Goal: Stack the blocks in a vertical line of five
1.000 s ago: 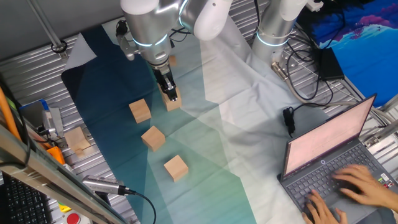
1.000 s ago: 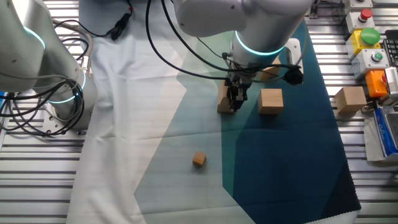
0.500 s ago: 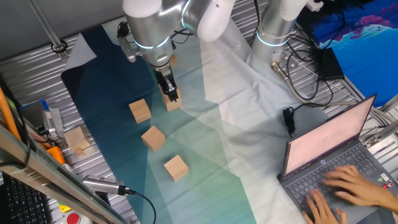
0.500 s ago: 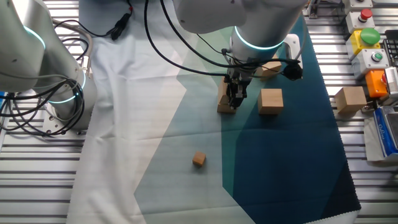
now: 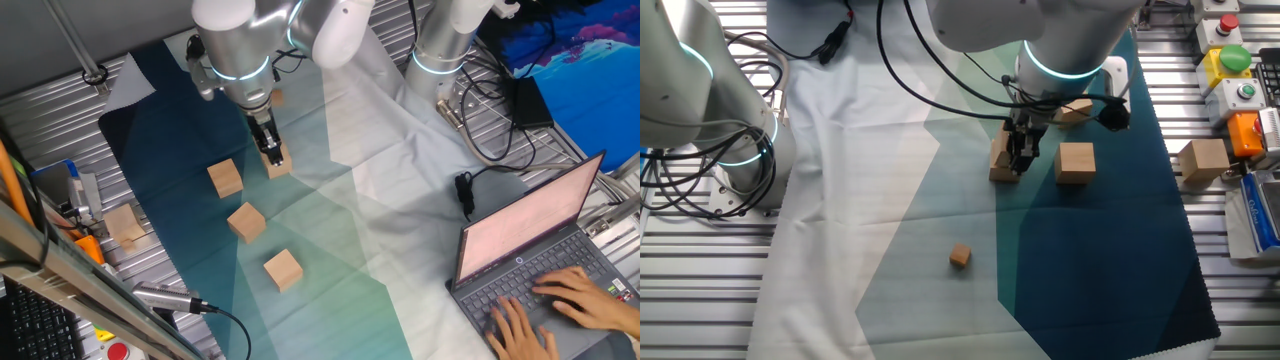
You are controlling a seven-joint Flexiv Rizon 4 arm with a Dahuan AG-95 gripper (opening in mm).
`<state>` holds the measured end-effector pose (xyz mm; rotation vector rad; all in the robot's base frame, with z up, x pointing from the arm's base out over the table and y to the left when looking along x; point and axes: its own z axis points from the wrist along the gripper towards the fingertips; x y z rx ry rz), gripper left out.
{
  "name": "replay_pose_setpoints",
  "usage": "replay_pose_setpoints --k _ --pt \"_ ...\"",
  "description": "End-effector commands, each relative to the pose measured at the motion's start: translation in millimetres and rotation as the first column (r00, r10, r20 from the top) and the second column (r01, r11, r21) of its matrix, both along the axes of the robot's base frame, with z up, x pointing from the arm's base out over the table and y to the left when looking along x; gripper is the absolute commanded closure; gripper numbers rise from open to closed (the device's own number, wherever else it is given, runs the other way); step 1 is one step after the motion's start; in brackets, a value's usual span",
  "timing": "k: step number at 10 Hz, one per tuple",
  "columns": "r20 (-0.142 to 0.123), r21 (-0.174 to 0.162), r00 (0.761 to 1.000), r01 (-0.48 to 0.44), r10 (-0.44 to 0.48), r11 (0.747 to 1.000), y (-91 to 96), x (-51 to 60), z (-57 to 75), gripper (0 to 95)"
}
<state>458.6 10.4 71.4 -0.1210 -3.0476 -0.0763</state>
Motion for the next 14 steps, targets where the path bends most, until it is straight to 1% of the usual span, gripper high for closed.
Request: replay_pose_setpoints --k 1,3,8,12,14 --pt "-0.005 0.007 1.000 0.013 -0.013 1.000 0.0 -0.1 0.2 95.0" --pt "-0.007 0.016 1.000 0.020 -0.020 1.000 -0.1 -3.0 -1.1 95.0" --pt "-0.001 0.016 1.000 0.002 -0.002 1.000 -0.9 -5.2 -1.5 95.0" --pt "0.003 0.006 1.000 -0.013 0.013 1.000 -1.0 -4.1 -1.3 95.0" --pt "0.010 -0.001 1.000 -0.018 0.018 1.000 -1.0 -3.7 -2.1 95.0"
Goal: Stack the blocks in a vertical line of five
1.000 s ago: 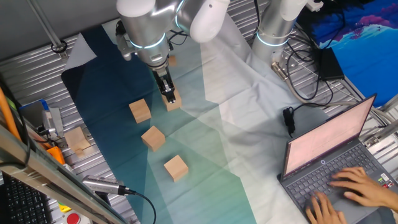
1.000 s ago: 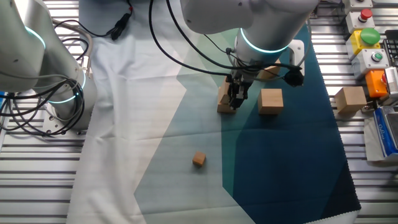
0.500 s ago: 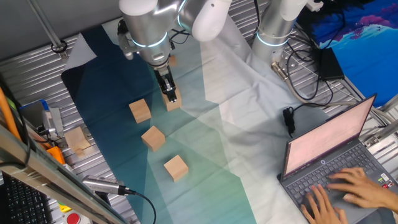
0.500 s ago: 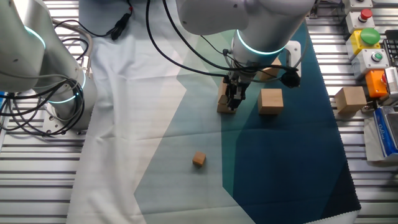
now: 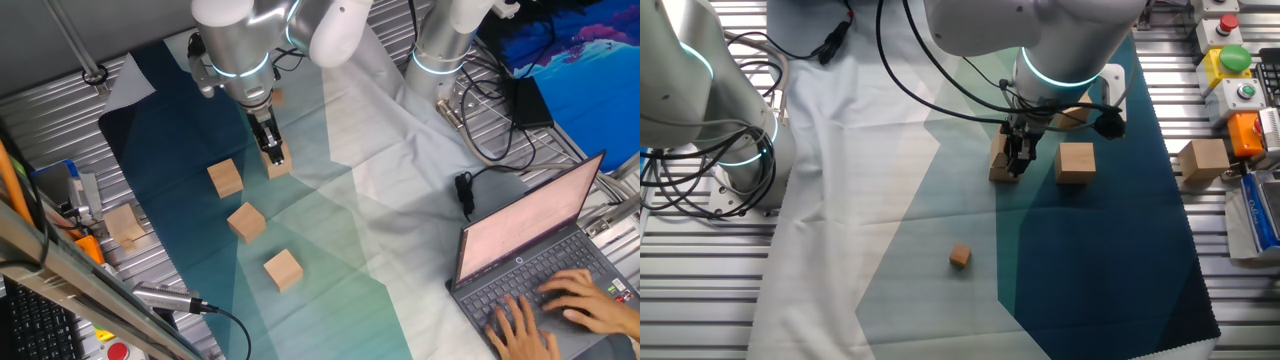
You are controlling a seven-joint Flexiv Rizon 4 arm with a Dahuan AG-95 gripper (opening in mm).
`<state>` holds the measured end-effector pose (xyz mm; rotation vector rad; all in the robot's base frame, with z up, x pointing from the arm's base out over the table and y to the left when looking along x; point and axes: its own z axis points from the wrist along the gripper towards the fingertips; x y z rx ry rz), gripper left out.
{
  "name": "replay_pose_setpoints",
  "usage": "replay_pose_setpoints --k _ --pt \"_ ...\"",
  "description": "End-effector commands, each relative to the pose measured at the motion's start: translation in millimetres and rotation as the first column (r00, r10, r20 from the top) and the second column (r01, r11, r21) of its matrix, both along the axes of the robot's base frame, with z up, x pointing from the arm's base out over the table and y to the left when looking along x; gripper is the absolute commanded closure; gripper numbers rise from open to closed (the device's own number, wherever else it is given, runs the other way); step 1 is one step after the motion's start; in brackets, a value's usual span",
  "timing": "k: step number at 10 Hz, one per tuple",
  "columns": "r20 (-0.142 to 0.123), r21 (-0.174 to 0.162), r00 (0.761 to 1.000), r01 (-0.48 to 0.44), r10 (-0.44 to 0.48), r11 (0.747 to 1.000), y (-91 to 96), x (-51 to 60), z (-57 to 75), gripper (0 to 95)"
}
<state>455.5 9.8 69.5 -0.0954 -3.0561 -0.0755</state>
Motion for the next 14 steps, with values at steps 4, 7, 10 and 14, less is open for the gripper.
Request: replay_pose_setpoints --k 4,7,10,14 --pt "0.010 0.002 1.000 -0.004 0.004 1.000 -0.8 -0.4 -0.6 76.0" --pt "0.014 0.006 1.000 -0.006 0.006 1.000 -1.5 -1.0 0.0 57.0" --pt "0.018 0.010 1.000 -0.009 0.009 1.000 -1.9 -1.2 -0.5 38.0" --pt "0.022 0.024 1.000 -0.009 0.008 1.000 -3.4 -2.3 0.7 38.0"
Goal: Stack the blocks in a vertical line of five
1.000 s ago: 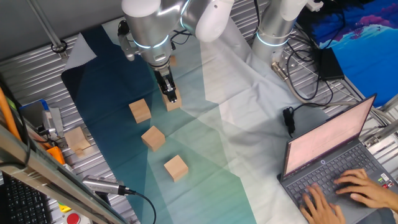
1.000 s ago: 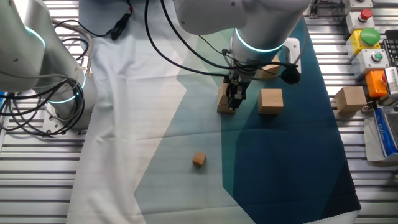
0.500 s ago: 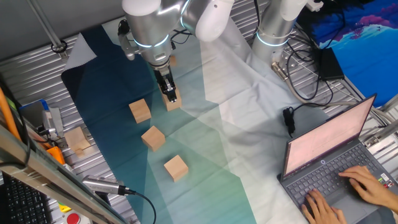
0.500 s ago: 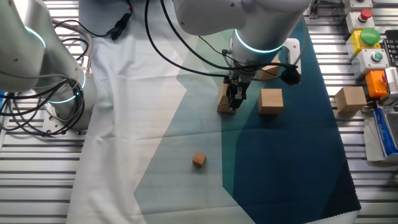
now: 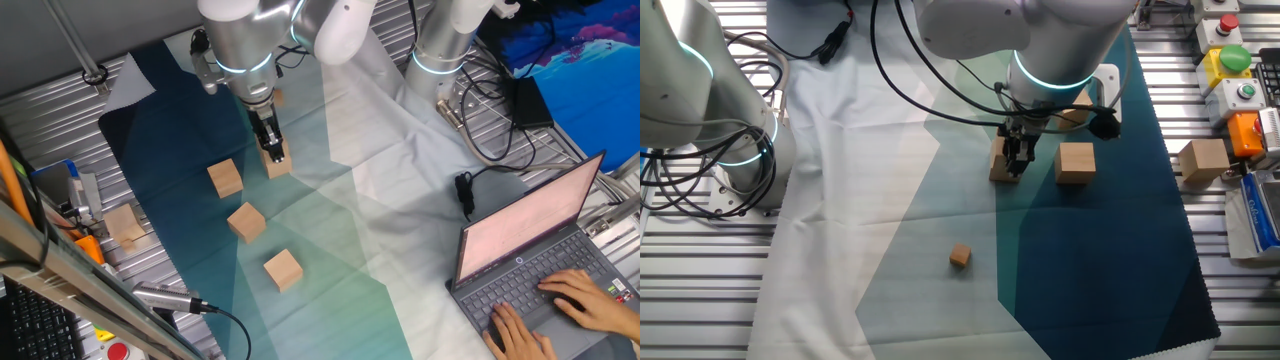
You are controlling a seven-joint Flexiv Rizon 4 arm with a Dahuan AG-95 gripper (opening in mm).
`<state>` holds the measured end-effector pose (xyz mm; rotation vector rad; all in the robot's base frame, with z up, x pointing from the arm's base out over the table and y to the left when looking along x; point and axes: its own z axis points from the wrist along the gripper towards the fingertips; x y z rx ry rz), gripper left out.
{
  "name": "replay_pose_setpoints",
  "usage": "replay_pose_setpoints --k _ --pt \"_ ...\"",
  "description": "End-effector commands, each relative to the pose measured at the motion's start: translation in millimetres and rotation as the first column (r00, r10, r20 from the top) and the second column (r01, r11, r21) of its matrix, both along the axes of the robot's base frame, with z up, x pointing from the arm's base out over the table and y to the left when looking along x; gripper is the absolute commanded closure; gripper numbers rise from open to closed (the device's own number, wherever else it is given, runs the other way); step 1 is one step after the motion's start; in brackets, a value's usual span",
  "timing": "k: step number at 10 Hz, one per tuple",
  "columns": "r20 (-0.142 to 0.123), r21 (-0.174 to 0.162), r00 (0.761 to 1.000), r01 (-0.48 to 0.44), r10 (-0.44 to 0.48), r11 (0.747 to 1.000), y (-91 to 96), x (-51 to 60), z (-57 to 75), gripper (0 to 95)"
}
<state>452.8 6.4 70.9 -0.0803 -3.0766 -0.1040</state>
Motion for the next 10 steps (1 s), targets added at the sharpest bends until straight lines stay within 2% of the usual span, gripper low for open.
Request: replay_pose_setpoints --k 1,8,9,10 --pt "0.000 0.012 1.000 0.002 -0.002 1.000 0.0 0.3 -0.7 38.0" --pt "-0.001 0.025 1.000 -0.004 0.004 1.000 0.4 -0.8 -1.4 38.0" --pt "0.000 0.026 1.000 -0.004 0.004 1.000 0.4 -1.2 -1.6 19.0" --pt "0.001 0.033 1.000 -0.005 0.005 0.999 0.4 -1.8 -1.8 19.0"
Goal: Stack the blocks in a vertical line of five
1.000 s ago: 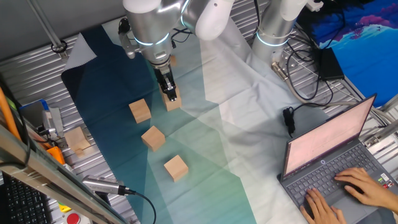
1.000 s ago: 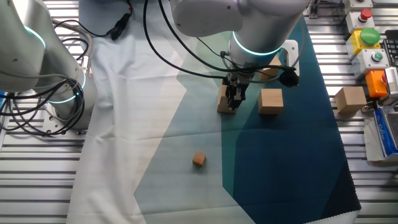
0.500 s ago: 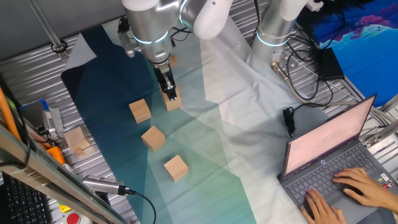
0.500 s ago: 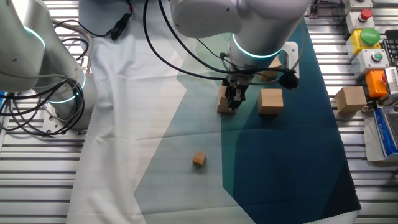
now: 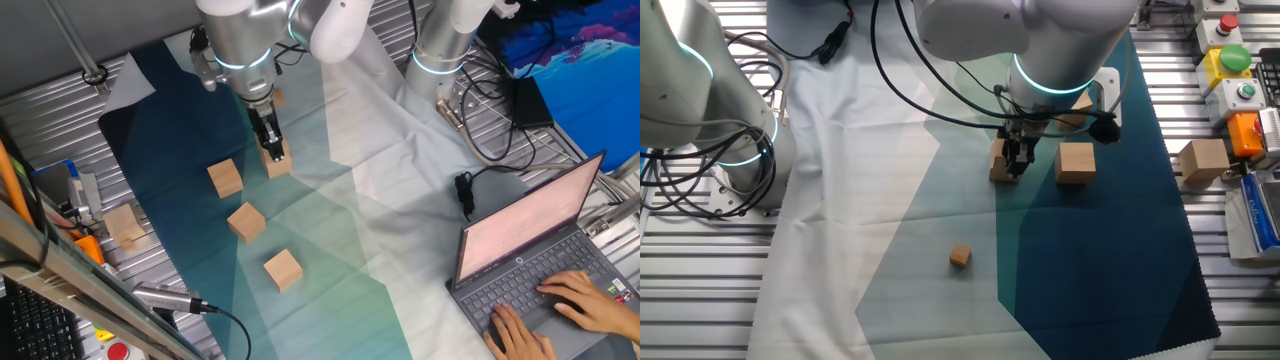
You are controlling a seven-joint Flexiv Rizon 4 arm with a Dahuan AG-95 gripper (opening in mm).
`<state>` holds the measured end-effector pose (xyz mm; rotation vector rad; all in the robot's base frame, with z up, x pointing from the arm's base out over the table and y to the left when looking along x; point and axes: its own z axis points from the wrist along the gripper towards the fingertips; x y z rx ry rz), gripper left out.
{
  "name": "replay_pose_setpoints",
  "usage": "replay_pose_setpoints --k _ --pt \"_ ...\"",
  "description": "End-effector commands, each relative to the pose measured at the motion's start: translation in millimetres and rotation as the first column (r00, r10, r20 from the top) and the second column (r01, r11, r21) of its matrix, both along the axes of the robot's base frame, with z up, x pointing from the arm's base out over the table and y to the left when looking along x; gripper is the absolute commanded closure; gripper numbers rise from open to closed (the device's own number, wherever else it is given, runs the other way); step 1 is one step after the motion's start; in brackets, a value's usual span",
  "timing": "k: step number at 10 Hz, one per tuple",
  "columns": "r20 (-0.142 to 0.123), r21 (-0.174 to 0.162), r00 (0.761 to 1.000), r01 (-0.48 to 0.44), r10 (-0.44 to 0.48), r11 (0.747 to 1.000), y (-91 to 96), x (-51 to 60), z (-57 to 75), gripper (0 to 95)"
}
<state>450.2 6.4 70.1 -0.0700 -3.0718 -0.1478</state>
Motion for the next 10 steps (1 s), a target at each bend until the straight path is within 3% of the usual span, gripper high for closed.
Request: replay_pose_setpoints --k 1,5,7,10 --pt "0.008 0.008 1.000 0.001 -0.001 1.000 1.7 -0.6 -3.5 19.0" --pt "0.007 -0.001 1.000 -0.008 0.008 1.000 2.9 -1.7 -5.4 19.0" --pt "-0.003 -0.025 0.999 -0.044 0.044 0.999 2.2 3.3 4.1 19.0" --pt "-0.014 -0.029 0.998 -0.070 0.069 0.997 1.6 11.9 18.7 19.0"
